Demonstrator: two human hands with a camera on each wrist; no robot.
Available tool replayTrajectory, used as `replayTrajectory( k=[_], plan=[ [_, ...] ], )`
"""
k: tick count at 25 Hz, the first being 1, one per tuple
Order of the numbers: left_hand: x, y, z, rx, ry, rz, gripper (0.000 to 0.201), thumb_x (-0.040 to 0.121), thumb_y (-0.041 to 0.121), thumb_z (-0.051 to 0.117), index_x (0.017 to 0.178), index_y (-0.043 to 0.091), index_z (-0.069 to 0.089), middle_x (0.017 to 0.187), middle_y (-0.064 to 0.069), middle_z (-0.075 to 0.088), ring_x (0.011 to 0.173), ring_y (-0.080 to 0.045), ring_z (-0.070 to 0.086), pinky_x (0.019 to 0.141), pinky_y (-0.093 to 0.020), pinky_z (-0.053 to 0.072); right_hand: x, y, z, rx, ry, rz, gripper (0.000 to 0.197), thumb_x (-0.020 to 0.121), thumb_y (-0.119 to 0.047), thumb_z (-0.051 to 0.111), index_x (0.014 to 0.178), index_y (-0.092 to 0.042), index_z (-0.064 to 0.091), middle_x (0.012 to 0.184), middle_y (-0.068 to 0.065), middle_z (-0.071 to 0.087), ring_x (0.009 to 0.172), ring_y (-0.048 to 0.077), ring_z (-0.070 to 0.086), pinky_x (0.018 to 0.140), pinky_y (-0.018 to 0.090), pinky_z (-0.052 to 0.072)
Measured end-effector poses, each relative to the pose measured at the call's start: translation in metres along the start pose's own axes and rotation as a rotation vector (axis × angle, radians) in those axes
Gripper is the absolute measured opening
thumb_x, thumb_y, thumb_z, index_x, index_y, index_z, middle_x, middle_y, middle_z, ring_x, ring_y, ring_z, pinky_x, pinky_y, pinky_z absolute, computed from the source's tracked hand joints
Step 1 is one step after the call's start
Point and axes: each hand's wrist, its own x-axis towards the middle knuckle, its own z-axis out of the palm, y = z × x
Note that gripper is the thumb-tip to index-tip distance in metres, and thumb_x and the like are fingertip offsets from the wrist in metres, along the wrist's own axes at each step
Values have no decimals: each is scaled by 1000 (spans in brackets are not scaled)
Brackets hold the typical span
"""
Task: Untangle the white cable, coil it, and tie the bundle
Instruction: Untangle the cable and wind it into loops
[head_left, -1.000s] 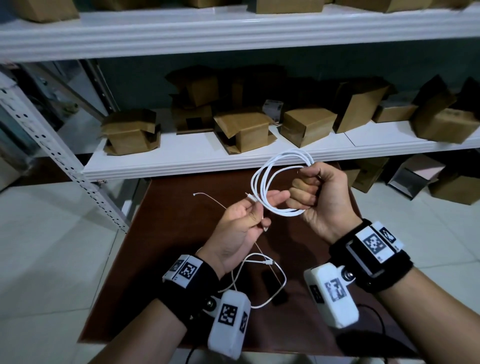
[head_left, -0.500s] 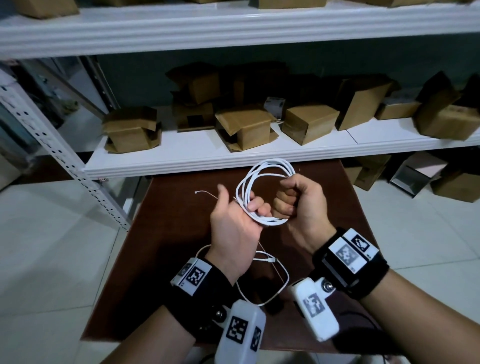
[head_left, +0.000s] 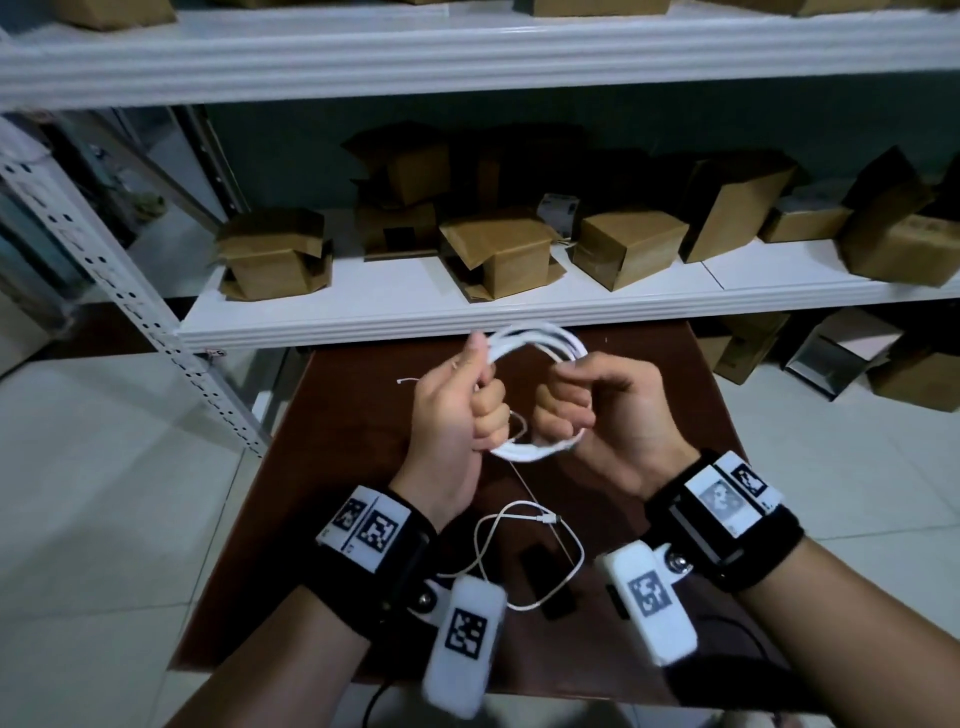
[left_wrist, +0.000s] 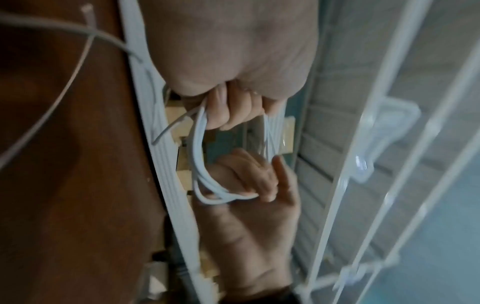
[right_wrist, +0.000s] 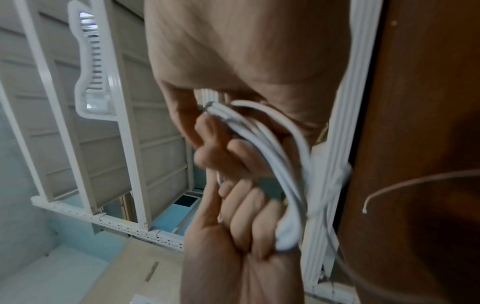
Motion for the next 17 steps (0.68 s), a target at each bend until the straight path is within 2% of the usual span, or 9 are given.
replayTrajectory(
  k=[2, 4, 5, 7, 9, 12, 15, 17],
  plan=[
    [-6, -7, 2, 307, -50, 76, 37, 110, 28, 52, 77, 12, 43, 54, 3, 24, 39, -6, 19, 36, -18, 17, -2, -7, -4, -226, 5, 104, 31, 79, -16, 63, 57, -15, 42, 47, -1, 27, 50, 19, 16, 52, 30, 22],
    [-8, -11, -1, 454, -95, 65, 32, 109, 25, 55, 83, 8, 49, 55, 0, 24, 40, -7, 20, 37, -18, 18, -3, -11, -7, -389, 64, 239, 33, 79, -18, 65, 58, -20, 40, 49, -4, 23, 43, 12, 19, 48, 26, 14],
    [-8, -9, -3, 476, -103, 35, 35, 108, 27, 57, 80, 9, 48, 55, 1, 24, 41, -7, 19, 37, -19, 17, -4, -12, -7, -434, 82, 277, 34, 79, -19, 65, 59, -21, 37, 51, -5, 21, 43, 10, 19, 51, 27, 11],
    [-3, -2, -11, 430, -116, -50, 42, 105, 33, 61, 71, 16, 46, 53, 4, 22, 40, -7, 16, 40, -20, 12, -8, -18, -6, -459, 81, 266, 34, 80, -17, 66, 61, -21, 38, 56, -4, 16, 47, 12, 14, 56, 31, 10],
    [1, 8, -18, 337, -151, -137, 47, 103, 43, 59, 69, 13, 50, 49, 7, 21, 38, -6, 15, 45, -25, 8, -10, -24, -5, -489, 55, 227, 35, 87, -12, 65, 57, -20, 48, 62, 1, 13, 53, 16, 11, 60, 35, 9],
    [4, 10, -20, 302, -208, -247, 53, 107, 47, 47, 72, 8, 54, 46, 8, 21, 36, -6, 16, 45, -26, 11, -11, -27, -9, -539, 64, 209, 44, 93, -11, 64, 52, -22, 52, 56, -1, 19, 47, 12, 13, 63, 41, 4],
    [4, 8, -20, 202, -311, -323, 51, 108, 35, 32, 80, 2, 58, 49, 7, 26, 44, -8, 11, 48, -26, 13, -9, -24, -16, -462, 114, 231, 40, 88, -14, 67, 55, -20, 44, 53, -4, 19, 42, 10, 12, 58, 36, 6],
    [4, 8, -22, 245, -334, -250, 40, 106, 22, 33, 88, -1, 61, 54, 7, 27, 48, -8, 12, 49, -26, 13, -9, -25, -16, -424, 120, 230, 35, 85, -16, 66, 61, -18, 40, 52, -6, 19, 44, 12, 8, 54, 32, 8]
  ],
)
